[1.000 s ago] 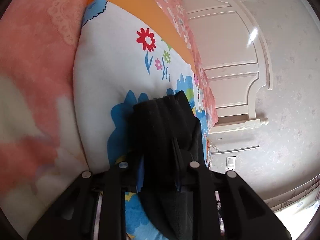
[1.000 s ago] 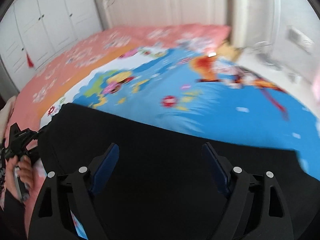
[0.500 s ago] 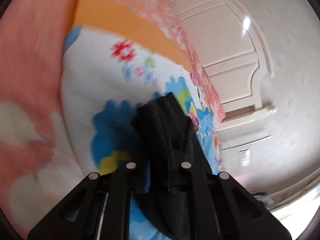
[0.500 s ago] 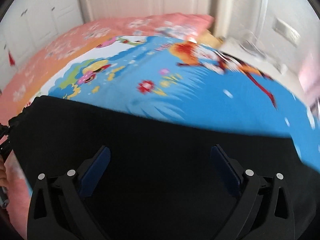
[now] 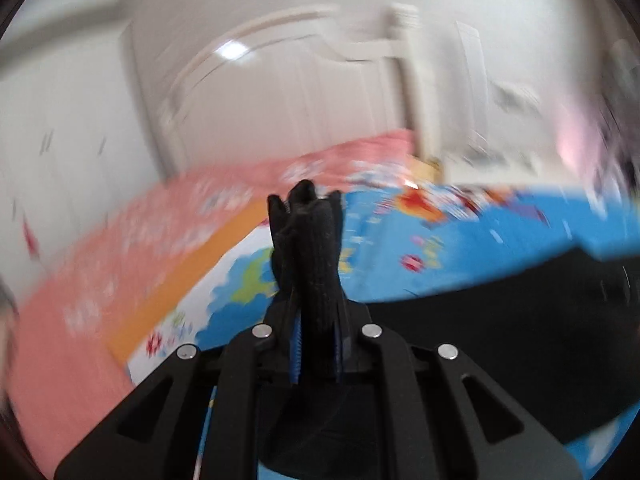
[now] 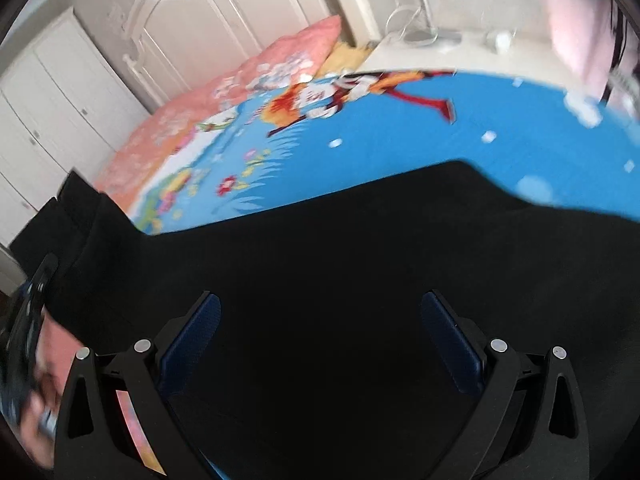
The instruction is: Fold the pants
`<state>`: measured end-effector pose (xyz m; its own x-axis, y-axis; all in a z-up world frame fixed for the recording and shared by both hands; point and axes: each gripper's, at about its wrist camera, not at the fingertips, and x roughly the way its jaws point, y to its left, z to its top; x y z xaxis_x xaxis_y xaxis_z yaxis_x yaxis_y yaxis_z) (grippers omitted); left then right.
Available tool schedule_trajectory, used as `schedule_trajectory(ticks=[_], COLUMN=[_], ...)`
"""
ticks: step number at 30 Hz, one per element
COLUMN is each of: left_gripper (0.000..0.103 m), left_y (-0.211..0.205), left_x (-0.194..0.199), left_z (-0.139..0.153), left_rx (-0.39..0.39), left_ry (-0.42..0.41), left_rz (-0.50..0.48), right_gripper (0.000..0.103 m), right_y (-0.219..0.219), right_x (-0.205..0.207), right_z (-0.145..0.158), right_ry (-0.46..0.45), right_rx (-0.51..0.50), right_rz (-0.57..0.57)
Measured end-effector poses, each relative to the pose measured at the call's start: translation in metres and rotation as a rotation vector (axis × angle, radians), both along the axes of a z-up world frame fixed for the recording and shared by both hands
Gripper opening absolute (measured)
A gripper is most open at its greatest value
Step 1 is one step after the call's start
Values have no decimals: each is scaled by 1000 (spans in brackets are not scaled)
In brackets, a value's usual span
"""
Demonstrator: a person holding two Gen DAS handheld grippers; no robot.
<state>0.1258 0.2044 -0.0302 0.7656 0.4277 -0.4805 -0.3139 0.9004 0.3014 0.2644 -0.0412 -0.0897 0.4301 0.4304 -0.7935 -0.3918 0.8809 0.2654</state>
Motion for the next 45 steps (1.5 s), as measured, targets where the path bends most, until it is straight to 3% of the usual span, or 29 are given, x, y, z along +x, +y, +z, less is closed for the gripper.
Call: schedule_trajectory(ticks=[4, 7, 21, 24, 26, 28, 30, 33, 36, 38, 45], left_gripper=[11, 12, 13, 21, 30, 29, 20, 13, 12, 12, 12], left_y=[-67, -82, -77, -81, -86, -91, -91, -88, -83, -82, -85], left_x=[3, 2, -1, -2, -2, 0, 1, 0, -4, -7, -14], left_z=[-63, -100, -108, -112, -118, -123, -124, -119, -108, -101, -86], left_rx=[203, 264, 255, 275, 302, 346, 356, 341, 307, 302, 314], left_ry=[132, 205, 176, 170, 177, 183, 178, 155, 116, 100, 51], left_rz=[-155, -181, -168, -169, -181, -185, -178, -167, -157, -154, -161], right_gripper=[97, 97, 98, 98, 98, 98, 98, 98, 98, 98, 97], right_y=[4, 1, 8, 6, 0, -10, -21, -20, 4, 35, 135], right_x=[-1, 2, -3, -2, 0, 5, 12, 17, 23, 25, 33], right_z=[-20, -33, -37, -36, -31, -25, -16, -5, -6, -10, -19], right_ry=[-33, -5, -49, -37, 5, 84, 163, 227, 358, 446, 539], right_rx=[-138, -132, -181, -170, -103, 41, 185, 282, 365, 385, 339], right_rz=[-31, -31, -25, -22, -11, 8, 10, 50, 145, 219, 392])
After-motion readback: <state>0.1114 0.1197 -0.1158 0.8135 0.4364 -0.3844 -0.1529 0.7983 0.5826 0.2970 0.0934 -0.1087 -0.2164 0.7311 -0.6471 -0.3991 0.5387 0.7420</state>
